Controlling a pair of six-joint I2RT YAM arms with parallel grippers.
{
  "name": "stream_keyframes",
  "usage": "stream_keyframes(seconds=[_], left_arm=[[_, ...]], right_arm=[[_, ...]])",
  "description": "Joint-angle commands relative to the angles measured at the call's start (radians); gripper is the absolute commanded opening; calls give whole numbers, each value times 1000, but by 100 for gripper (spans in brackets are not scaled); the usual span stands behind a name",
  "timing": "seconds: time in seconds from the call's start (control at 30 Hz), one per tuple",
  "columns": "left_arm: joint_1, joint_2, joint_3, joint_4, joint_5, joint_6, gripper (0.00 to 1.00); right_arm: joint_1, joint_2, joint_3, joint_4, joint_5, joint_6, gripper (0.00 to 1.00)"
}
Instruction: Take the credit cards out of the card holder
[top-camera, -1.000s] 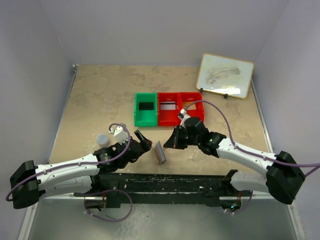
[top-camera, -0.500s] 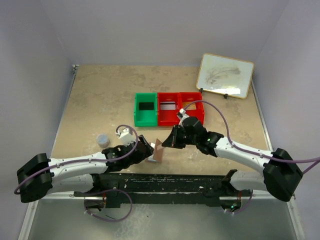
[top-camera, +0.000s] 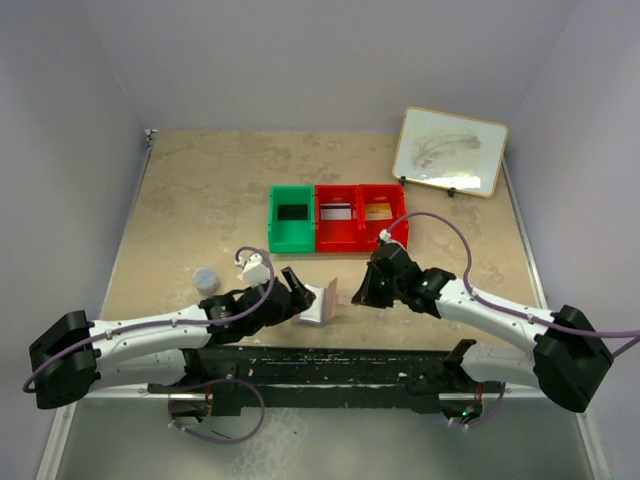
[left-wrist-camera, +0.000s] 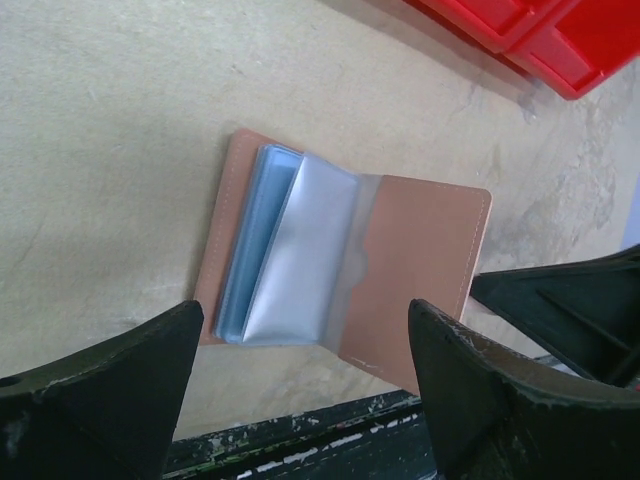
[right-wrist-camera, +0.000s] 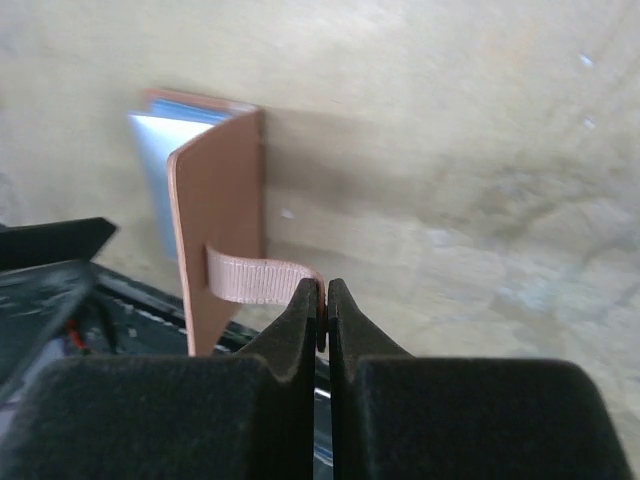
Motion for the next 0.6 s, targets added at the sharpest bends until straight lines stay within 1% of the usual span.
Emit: stream_keyframes(seconds=[0.0,0.07,0.2,0.37,0.57], left_arm=[[3,35,49,93,68,94,81],[2,69,77,109,94,124,80],[2,130,110,139,121,139,77],[2,152,143,133,123,158,76],[2,170,145,122,121,161,75]], right_arm=[[-4,-14,-67,-55,41,21,0],[-4,-11,-74,-40,31,28,0],[-3,0,-78,-18,27,47,0],[-5,-1,-84,-19,37,56,0],[-4,1,-87,-10,35,60,0]])
